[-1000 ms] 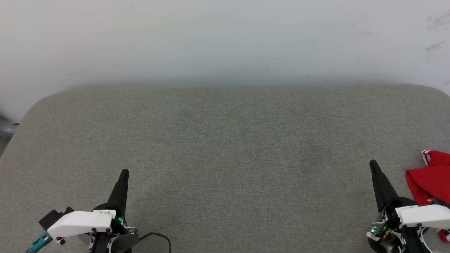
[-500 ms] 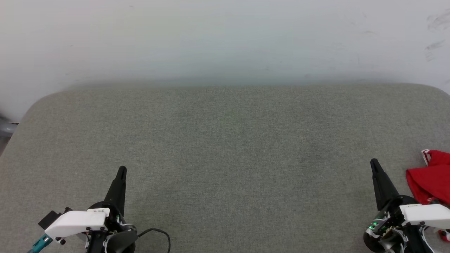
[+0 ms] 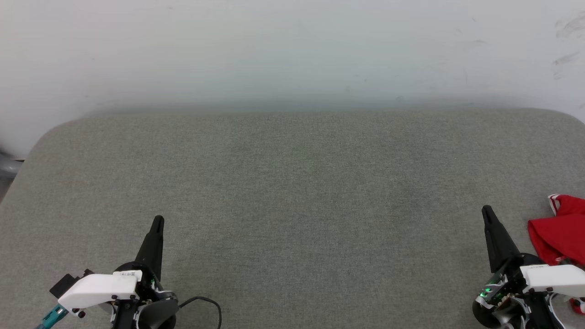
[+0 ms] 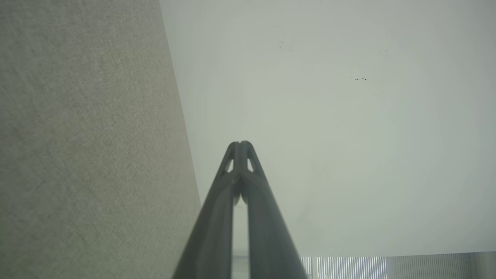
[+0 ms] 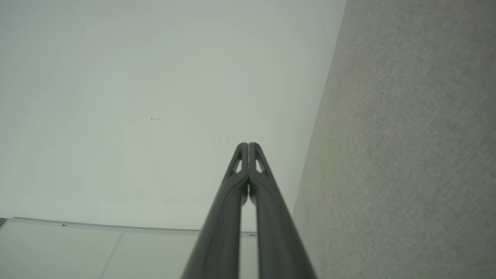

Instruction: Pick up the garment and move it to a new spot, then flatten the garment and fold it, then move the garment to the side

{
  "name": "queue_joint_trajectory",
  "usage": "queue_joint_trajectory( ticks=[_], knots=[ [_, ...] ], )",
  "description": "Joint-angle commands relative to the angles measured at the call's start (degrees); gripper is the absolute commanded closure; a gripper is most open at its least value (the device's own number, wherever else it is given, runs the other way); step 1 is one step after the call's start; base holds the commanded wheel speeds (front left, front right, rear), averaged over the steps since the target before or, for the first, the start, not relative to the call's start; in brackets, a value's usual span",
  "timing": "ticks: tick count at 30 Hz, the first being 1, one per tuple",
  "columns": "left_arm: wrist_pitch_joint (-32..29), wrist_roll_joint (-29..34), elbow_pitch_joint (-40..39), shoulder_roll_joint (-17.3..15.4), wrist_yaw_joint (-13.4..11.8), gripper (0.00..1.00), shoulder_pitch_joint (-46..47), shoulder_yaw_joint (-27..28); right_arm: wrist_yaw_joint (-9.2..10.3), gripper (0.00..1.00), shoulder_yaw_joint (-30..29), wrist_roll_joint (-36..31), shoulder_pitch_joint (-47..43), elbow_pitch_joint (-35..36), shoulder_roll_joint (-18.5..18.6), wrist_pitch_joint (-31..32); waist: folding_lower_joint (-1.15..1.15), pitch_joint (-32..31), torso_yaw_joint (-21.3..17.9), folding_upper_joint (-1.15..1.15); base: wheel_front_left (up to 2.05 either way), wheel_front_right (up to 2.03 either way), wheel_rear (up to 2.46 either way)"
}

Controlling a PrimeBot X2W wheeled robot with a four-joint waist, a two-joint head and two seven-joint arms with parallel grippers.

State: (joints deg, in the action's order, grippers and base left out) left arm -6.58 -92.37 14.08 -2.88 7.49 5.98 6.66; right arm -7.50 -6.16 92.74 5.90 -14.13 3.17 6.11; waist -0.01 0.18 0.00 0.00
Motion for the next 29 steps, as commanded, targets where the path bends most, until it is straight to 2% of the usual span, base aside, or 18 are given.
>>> queue_joint_trajectory(
  ticks=[1, 29],
  knots=[
    [-0.2, 0.0, 0.0, 0.1, 0.2, 1.0, 0.5, 0.1, 0.02, 1.0, 0.0, -0.1, 0.7, -0.1, 0.0, 0.2, 0.01, 0.0, 0.0, 0.0, 0.0, 0.0, 0.0],
    [-0.2, 0.0, 0.0, 0.1, 0.2, 1.0, 0.5, 0.1, 0.02, 1.0, -0.2, -0.3, 0.7, -0.1, -0.1, 0.2, 0.01, 0.0, 0.0, 0.0, 0.0, 0.0, 0.0]
  ],
)
